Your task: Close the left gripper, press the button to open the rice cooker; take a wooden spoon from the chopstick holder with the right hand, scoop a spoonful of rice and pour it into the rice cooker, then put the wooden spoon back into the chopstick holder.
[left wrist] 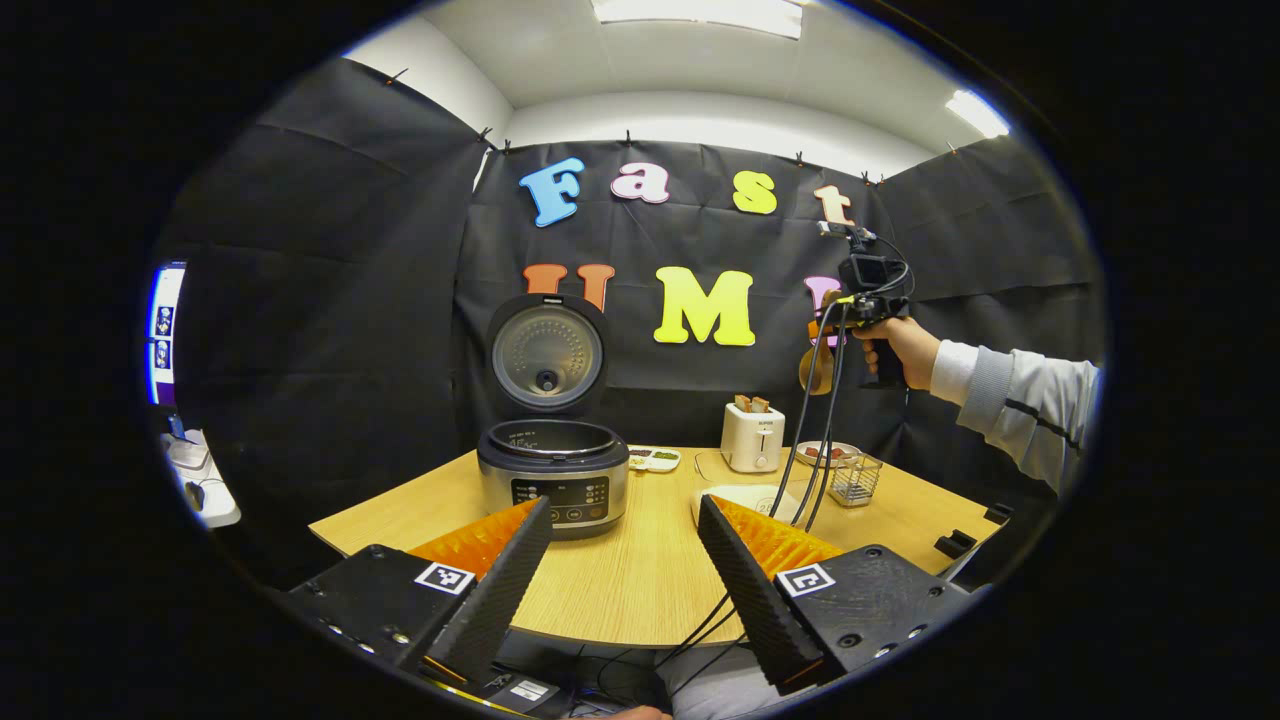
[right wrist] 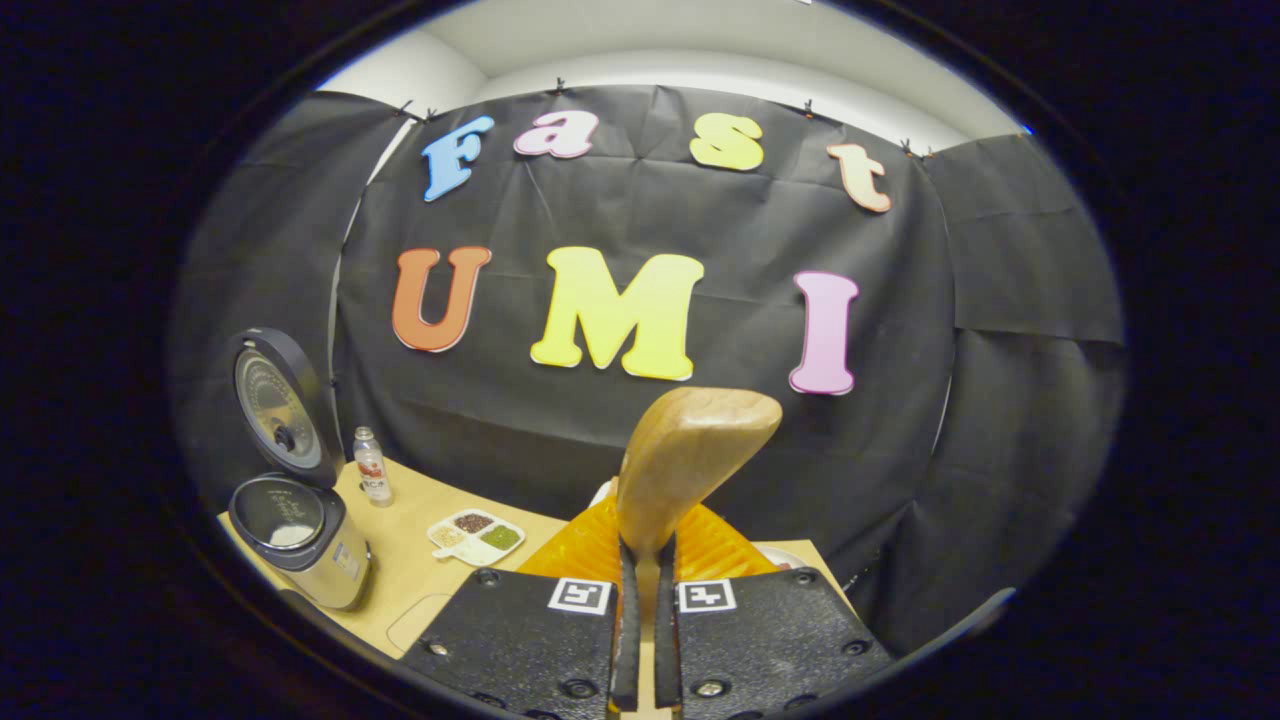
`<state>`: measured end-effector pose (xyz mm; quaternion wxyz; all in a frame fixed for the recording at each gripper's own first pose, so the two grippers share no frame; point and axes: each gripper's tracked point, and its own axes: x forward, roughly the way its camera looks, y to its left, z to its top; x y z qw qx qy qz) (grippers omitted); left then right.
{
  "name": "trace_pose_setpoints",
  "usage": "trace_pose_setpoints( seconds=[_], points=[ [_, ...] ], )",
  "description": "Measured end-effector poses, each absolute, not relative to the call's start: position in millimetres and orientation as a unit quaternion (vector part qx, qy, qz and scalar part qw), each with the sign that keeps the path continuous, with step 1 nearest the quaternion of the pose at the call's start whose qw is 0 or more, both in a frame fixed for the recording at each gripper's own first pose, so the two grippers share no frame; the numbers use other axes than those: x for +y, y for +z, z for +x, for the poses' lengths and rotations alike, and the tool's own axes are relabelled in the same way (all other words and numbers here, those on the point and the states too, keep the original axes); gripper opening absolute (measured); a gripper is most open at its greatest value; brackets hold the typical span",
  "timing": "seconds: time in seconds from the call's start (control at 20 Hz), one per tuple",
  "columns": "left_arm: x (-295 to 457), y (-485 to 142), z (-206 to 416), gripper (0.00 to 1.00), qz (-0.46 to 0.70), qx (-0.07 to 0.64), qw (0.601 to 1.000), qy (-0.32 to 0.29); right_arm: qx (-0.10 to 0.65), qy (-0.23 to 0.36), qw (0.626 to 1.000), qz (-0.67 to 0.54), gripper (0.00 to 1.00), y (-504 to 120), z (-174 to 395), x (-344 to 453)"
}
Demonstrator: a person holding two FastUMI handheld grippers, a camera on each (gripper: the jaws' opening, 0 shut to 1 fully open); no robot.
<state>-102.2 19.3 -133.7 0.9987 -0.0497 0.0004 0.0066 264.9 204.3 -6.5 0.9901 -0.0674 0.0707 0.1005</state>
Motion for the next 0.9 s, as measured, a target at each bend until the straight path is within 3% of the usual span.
trace_pose_setpoints(
  seconds=[0.3, 0.5, 0.9],
  points=[
    [8, -134, -94, 0.94, -0.047, 0.011, 0.999, 0.001, 0.124, 0.059, 0.99, -0.028, 0.11, -78, 264, 131],
    [3, -137, -88, 0.95, -0.068, 0.023, 0.997, -0.001, 0.148, 0.067, 0.987, 0.016, 0.12, -124, 259, 104],
    [-10, -137, -79, 0.95, -0.057, 0.035, 0.998, -0.008, 0.143, 0.067, 0.987, 0.034, 0.15, -135, 270, 88]
  ],
)
